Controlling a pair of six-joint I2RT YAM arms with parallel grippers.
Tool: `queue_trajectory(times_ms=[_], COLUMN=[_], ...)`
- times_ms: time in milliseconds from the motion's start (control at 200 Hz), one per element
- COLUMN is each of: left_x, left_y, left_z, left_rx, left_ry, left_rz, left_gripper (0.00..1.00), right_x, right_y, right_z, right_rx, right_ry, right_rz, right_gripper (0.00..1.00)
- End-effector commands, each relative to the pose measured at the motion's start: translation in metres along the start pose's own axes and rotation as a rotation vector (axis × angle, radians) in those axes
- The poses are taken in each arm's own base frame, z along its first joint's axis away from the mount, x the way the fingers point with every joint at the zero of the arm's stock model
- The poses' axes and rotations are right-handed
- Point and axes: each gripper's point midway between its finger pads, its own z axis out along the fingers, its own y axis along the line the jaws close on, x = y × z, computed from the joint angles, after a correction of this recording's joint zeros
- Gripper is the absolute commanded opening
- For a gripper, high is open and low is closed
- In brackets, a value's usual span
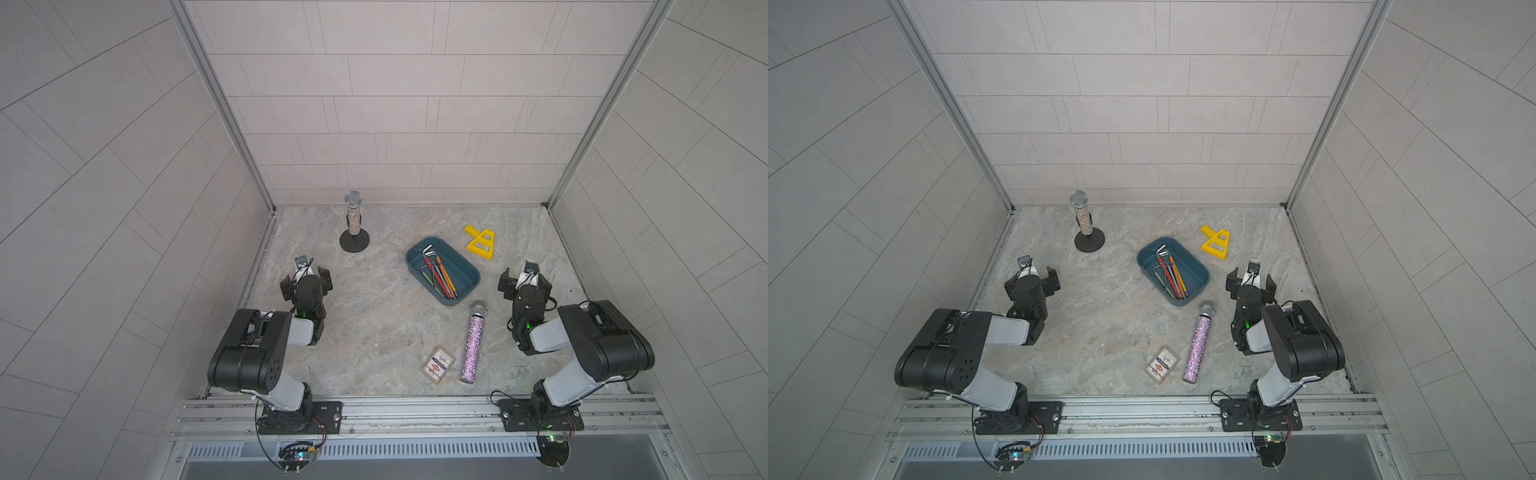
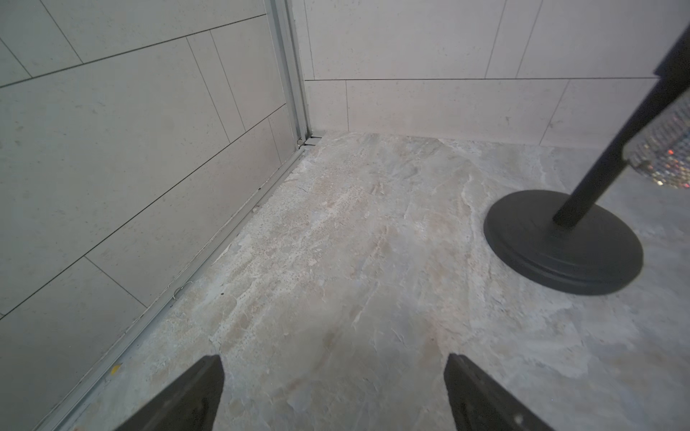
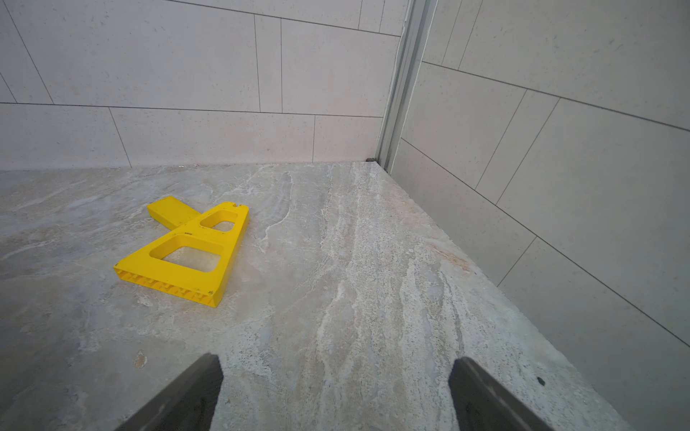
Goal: Put the hex key on the desktop into the storage box
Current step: Reset both arms
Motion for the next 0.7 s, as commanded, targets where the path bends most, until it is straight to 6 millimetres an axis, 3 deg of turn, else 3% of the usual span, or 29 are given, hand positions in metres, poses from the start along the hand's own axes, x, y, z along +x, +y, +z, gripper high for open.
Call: queue_trajectory(times_ms=[0,300,695], left_x=[0.012,0.009,0.01], left_y=[-0.002,0.018,0.017], left_z=[0.003,-0.012,-0.011], left_rx=[0.025,-0.045,-0.046], left_ry=[0.064,-0.005,0.008], left_rz=[-0.01,-0.073,-0.065], left_gripper=[1.0,1.0,1.0], right_x=[0.001,0.005,0.007], right_y=[-0.001,0.007,0.007], right_z=[0.003,0.018,0.021], right_rx=[0.016,0.009,-0.019], right_ry=[0.019,0.1,0.123], right_rz=[-0.014,-0.055,-0.034], right_gripper=[1.0,1.0,1.0])
